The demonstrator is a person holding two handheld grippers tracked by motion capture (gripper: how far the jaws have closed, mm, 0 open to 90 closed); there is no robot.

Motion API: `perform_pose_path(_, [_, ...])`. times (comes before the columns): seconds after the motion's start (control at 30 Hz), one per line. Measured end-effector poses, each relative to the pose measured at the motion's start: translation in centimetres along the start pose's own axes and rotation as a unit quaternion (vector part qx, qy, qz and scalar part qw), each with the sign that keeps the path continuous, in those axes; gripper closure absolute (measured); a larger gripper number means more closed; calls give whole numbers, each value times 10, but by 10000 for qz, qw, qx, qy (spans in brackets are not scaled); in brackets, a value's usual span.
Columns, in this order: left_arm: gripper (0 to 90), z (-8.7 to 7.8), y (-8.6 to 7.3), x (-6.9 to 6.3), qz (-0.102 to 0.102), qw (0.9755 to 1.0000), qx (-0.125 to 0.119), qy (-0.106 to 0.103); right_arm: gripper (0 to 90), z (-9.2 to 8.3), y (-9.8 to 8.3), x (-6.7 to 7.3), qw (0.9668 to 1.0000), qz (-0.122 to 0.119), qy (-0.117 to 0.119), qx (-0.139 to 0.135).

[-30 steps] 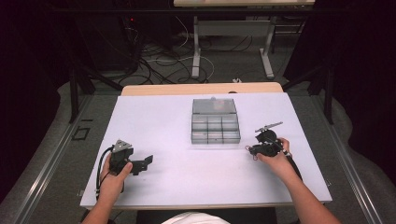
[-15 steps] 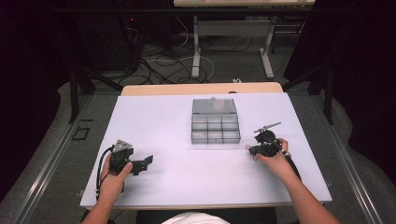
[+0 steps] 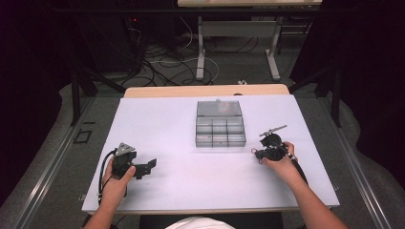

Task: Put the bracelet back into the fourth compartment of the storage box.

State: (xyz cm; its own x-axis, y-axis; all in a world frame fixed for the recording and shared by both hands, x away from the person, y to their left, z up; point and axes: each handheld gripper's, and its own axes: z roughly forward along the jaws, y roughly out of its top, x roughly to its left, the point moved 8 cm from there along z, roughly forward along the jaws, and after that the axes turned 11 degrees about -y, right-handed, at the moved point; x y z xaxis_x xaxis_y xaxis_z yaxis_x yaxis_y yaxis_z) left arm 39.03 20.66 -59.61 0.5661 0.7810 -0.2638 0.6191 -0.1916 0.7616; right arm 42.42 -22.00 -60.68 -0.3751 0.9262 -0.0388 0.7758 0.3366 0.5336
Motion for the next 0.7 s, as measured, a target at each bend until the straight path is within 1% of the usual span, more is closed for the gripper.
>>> perform_pose_path(0.07, [83, 0, 0, 0, -5, 10000, -10, 4, 878, -1, 0, -1, 10000, -58, -21, -35])
perform_pose_path(0.17, [83, 0, 0, 0, 0, 10000, -8, 3, 879, -2, 1, -1, 10000, -21, -23, -44])
perform_pose_path(0.2, [83, 0, 0, 0, -1, 10000, -8, 3, 879, -2, 1, -1, 10000, -51, 3, -78])
perform_pose_path(0.27, [83, 0, 0, 0, -13, 10000, -1, 4, 879, -2, 1, -1, 9999, -49, -37, -91])
perform_pose_path(0.3, [83, 0, 0, 0, -11, 10000, 0, 3, 879, -3, 1, -2, 9999, -92, -33, -113])
perform_pose_path(0.33, [83, 0, 0, 0, -13, 10000, -1, 3, 880, -3, 2, -1, 9999, -15, -53, -111])
perform_pose_path(0.37, [83, 0, 0, 0, -14, 10000, 3, 12, 880, -4, 2, -2, 9999, -35, -38, -125])
perform_pose_path(0.4, [84, -1, -1, 0, -11, 10000, 76, -41, 880, -4, 2, -3, 9999, -53, -55, -147])
perform_pose_path(0.43, [84, -1, -1, 0, -11, 10000, 76, -41, 880, -5, 2, -2, 9999, -41, -30, -158])
perform_pose_path(0.47, [84, -1, -1, -1, -15, 10000, 86, -47, 880, -5, 3, -2, 9997, -14, -26, -245])
perform_pose_path(0.53, [83, -1, -1, -1, -16, 9999, 87, -50, 880, -7, 3, -3, 9998, 0, -47, -196])
perform_pose_path(0.7, [84, -1, -1, -1, -8, 9999, 97, -54, 880, -10, 6, -3, 9996, -54, -61, -268])
